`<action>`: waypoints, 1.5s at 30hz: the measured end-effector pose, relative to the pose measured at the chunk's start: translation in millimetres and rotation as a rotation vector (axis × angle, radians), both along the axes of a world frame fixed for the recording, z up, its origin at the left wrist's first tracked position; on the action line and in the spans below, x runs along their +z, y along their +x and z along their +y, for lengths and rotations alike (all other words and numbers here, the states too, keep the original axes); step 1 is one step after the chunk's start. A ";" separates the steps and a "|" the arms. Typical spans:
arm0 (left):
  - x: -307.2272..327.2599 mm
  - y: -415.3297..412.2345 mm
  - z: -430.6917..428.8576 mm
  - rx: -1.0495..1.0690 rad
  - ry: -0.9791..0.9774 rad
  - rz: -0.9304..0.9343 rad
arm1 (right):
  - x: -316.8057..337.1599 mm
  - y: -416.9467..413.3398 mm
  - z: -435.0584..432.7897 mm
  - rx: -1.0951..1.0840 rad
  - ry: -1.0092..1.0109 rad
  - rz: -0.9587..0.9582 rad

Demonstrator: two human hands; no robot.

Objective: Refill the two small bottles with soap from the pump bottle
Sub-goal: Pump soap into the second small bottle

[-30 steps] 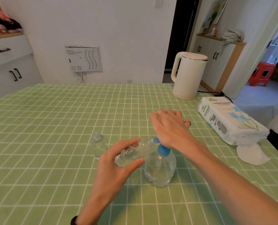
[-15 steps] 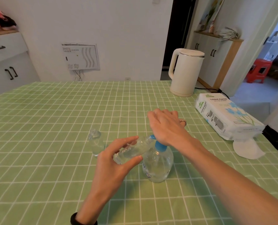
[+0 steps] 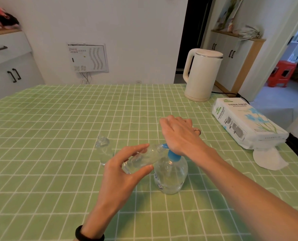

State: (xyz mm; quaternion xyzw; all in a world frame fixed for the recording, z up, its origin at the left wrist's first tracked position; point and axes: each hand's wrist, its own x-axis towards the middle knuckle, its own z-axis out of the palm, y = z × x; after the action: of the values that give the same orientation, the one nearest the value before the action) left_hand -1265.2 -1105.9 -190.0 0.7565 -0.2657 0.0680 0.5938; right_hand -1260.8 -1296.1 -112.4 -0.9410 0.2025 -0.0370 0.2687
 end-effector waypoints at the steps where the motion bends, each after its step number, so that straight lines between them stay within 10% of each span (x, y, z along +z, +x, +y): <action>1: -0.3 -0.4 0.0 0.001 0.001 -0.001 | 0.5 -0.7 1.0 0.005 -0.004 -0.005; 45: 2.7 -0.4 0.9 0.007 -0.002 0.005 | 9.0 -3.4 -2.1 0.078 -0.009 -0.057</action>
State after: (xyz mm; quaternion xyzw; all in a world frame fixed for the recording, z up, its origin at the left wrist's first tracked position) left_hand -1265.6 -1105.0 -187.3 0.7570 -0.2614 0.0683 0.5950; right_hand -1264.2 -1298.2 -103.4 -0.9478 0.1579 -0.0543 0.2715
